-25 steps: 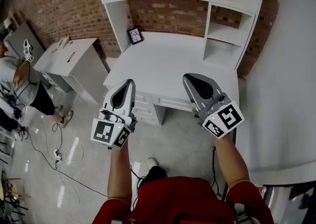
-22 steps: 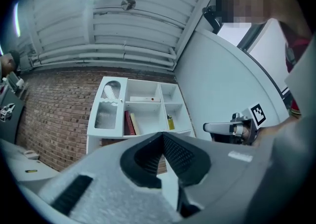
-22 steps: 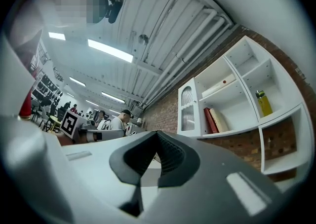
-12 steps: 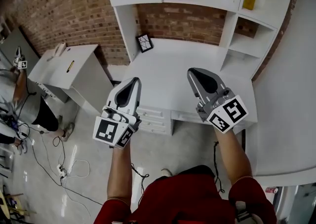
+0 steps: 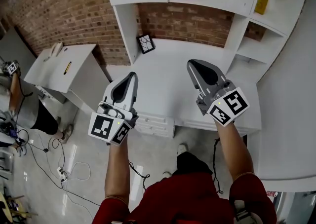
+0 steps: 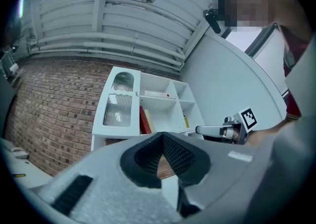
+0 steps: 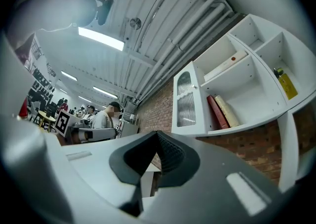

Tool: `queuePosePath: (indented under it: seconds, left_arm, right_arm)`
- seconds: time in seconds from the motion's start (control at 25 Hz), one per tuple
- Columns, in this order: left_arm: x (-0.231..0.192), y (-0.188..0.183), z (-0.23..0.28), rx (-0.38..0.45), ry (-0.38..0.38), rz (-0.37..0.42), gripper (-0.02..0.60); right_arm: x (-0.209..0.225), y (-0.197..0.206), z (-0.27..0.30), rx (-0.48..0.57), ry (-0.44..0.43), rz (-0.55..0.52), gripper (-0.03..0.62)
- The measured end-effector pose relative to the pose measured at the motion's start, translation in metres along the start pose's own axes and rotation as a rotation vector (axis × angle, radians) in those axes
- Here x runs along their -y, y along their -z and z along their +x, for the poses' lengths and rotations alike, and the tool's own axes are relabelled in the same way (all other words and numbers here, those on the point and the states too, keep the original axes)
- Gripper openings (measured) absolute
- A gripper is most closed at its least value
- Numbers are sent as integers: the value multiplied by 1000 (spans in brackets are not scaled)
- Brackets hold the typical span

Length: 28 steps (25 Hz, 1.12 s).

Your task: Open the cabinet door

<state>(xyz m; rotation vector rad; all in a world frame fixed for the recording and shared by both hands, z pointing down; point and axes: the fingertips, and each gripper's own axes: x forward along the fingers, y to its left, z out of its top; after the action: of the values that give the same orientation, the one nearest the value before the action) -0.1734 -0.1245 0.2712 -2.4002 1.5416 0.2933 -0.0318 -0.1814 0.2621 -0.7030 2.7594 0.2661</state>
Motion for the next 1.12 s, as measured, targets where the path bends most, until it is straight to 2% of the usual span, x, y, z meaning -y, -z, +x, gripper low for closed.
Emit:
queuePosePath:
  seconds: [0.52,0.76,1.12]
  left_arm:
    - [-67,33,126,-17,-65,59,0]
    - [-90,38,161,-10,-115,62,0]
    - [-119,41,188,-19,-105,69,0]
  right_arm:
    - [134,17,88,69,-59,8,12]
    - [172,18,121,52,-112,-18,14]
    - [205,10,170,59,-92,2,14]
